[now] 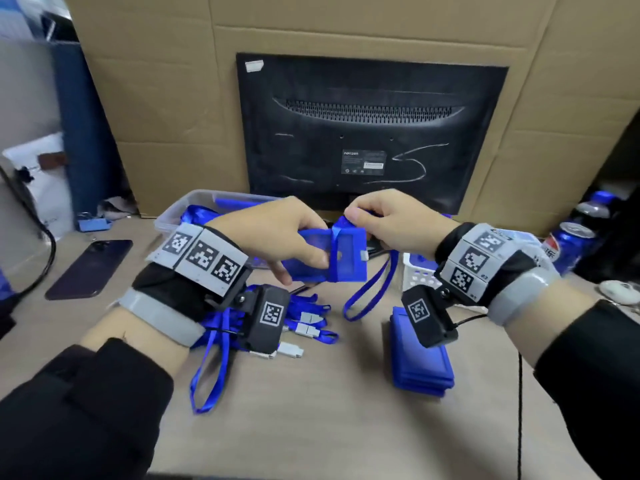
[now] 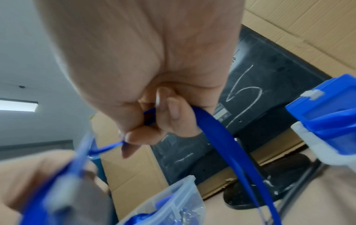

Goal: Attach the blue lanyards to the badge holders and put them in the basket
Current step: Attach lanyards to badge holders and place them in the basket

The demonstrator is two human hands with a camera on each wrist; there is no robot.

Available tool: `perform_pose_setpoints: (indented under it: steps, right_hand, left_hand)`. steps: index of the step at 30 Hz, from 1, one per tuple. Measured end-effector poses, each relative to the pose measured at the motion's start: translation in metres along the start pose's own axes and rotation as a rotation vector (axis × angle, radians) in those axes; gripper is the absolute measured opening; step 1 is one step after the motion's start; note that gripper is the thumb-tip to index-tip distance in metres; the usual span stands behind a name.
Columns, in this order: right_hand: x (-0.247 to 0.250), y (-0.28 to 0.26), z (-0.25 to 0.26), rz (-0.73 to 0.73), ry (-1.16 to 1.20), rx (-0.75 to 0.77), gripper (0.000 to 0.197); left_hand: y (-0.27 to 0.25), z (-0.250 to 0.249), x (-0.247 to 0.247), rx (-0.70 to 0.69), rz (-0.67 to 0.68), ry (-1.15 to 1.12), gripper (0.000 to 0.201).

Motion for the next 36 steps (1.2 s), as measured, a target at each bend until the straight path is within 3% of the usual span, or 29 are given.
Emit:
perform_pose_setpoints:
  steps: [3, 5, 7, 9, 11, 14, 18, 21, 24, 27, 30, 33, 36]
  right_hand:
    - [-0.008, -0.002, -0.012, 0.063, 0.031, -0.01, 0.023]
    - [-0.011, -0.007, -0.012, 0.123, 0.01, -0.017, 0.03]
    - [-0.013, -0.014, -0.008, 0.198, -0.008, -0.017, 0.035]
    - [-0.014, -0.02, 0.002, 0.258, -0.025, -0.009, 0.036]
    - [-0.011, -0.022, 0.009, 0.255, -0.081, -0.009, 0.037]
    - [-0.001, -0.022, 0.018, 0.197, -0.136, 0.018, 0.039]
    - [0.013, -0.017, 0.019, 0.056, -0.153, 0.042, 0.038]
    - [0.016, -0.013, 0.009, -0.028, -0.147, 0.023, 0.038]
    - [0.011, -0.012, -0.008, -0.017, -0.006, -0.032, 0.04]
    - [0.007, -0.016, -0.018, 0.041, 0.143, -0.083, 0.026]
    - [0.003, -0.02, -0.021, 0.124, 0.143, -0.145, 0.039]
    - [0.0, -0.023, -0.018, 0.235, 0.084, -0.118, 0.034]
    - [0.008, -0.022, -0.015, 0.171, 0.02, -0.069, 0.028]
  left_hand:
    - [-0.002, -0.008, 0.006, -0.025, -0.124, -0.247, 0.015]
    - [0.0, -0.011, 0.009, -0.015, -0.251, -0.359, 0.017]
    - [0.004, -0.008, 0.012, 0.028, -0.411, -0.382, 0.019]
    - [0.009, -0.005, 0.011, 0.065, -0.498, -0.259, 0.014]
    - [0.014, -0.002, 0.004, 0.11, -0.459, -0.098, 0.005]
    - [0.016, 0.005, -0.004, 0.156, -0.341, 0.033, 0.012]
    - [0.018, 0.003, -0.013, 0.065, -0.127, 0.123, 0.012]
    - [0.015, -0.004, -0.016, 0.016, -0.006, 0.027, 0.016]
    - [0.01, -0.013, -0.013, -0.016, 0.048, -0.132, 0.013]
    - [0.006, -0.018, -0.009, -0.03, -0.02, -0.359, 0.02]
    - [0.01, -0.013, -0.003, 0.003, -0.221, -0.506, 0.022]
    - [0.013, 0.002, 0.006, 0.101, -0.455, -0.493, 0.024]
    - [0.012, 0.011, 0.006, 0.189, -0.467, -0.359, 0.028]
Point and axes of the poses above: each hand's wrist, its own y-axis towards the middle knuckle, its own x-axis out of the back of the hand, z = x × y, the point moved 4 cm from there along y, towards the middle knuckle, and after that the axes turned 10 degrees about -x, right-handed, at the moved point
